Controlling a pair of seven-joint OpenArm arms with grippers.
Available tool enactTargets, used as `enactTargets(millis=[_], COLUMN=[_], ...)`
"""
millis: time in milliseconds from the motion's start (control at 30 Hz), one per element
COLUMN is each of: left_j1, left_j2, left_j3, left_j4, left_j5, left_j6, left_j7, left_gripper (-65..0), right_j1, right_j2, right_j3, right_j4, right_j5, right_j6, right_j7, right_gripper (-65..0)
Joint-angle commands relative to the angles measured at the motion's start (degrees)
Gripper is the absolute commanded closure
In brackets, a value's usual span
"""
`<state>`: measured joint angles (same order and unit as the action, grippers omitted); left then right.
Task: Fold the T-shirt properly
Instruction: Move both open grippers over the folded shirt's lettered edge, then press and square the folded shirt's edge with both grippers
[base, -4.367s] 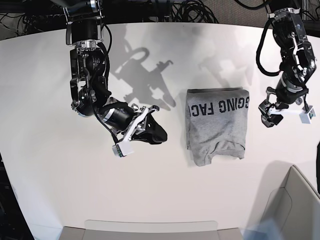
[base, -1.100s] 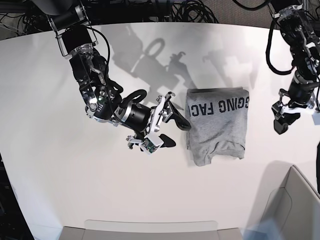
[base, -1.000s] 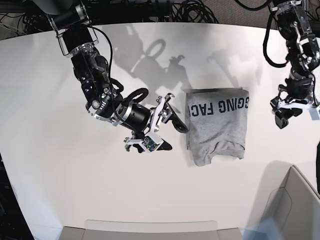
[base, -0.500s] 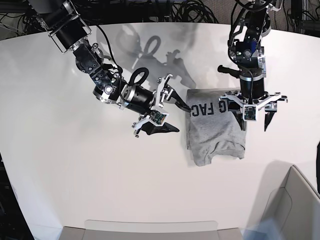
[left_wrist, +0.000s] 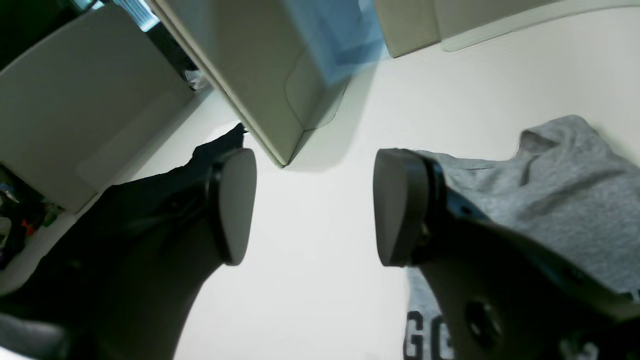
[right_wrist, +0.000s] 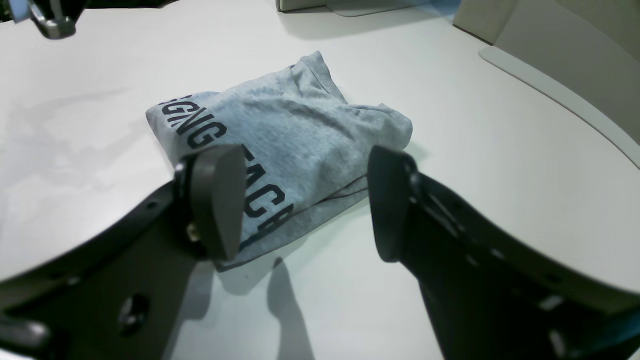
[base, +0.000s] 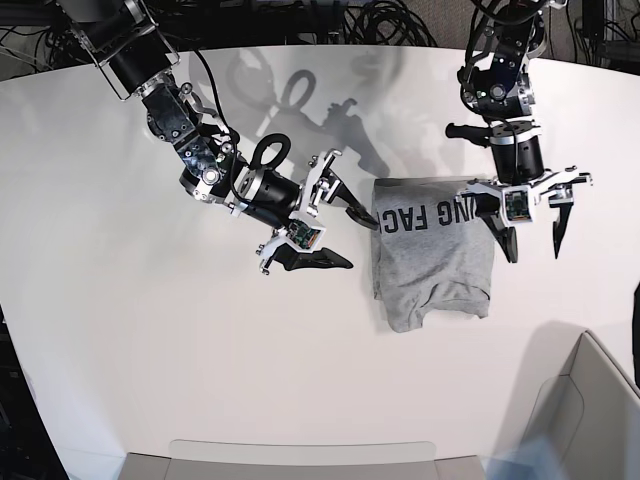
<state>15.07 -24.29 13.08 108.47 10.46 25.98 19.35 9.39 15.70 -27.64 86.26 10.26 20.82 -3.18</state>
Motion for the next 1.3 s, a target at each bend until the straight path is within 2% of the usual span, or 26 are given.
enactTargets(millis=[0,133,233,400,567,667,767,833,900,1267], left_j1=[-0.43,-0.43,-0.35,-0.35,-0.35,-0.35,-0.35,-0.35,-0.35,-0.35], left_j2=[-0.54,-0.54,-0.54,-0.54,-0.54,-0.54,-0.54,-0.54,-0.54,-0.45], left_j3=[-0.29,-0.29,-0.29,-0.29,-0.29,-0.29,-0.29,-0.29,-0.29,-0.38], left_j4=[1.03,1.03,1.03,1.03,1.03,1.03,1.03,1.03,1.03,1.03], left_j5=[1.01,1.01,1.01,1.01,1.01,1.01,1.01,1.01,1.01,1.01], left_j6=[0.79,0.79,0.79,0.79,0.79,0.88,0.88,0.88,0.88,0.88], left_j7=[-1.73,-1.73,-1.73,-1.55,-1.38,-1.29,-1.29,-1.29,-1.29,-1.20], left_gripper=[-35.2,-35.2,-35.2,-35.2,-35.2,-35.2,-35.2,-35.2,-35.2,-35.5], right_j1=[1.21,1.21,1.03,0.50,0.50,0.50,0.41,0.33,0.33,0.33], right_j2=[-0.10,-0.89,-1.15,-1.95,-1.95,-1.95,-1.95,-1.95,-1.86,-1.95], right_j3=[0.52,0.52,0.52,0.52,0.43,0.43,0.52,0.34,0.08,0.08], right_j4=[1.08,1.08,1.17,1.26,1.26,1.26,1.17,1.17,1.17,1.26], right_j5=[0.60,0.51,0.51,0.51,0.51,0.51,0.51,0.51,0.51,0.51], right_j6=[-0.12,-0.20,-0.20,-0.20,-0.20,-0.20,-0.20,-0.20,-0.12,-0.03], right_j7=[1.82,1.82,1.82,1.82,1.82,1.64,1.64,1.64,1.64,1.64], right_gripper=[-37.9,-34.6,-23.2,-0.3,0.0,-9.4,-25.3,-33.3,-37.9,-38.7])
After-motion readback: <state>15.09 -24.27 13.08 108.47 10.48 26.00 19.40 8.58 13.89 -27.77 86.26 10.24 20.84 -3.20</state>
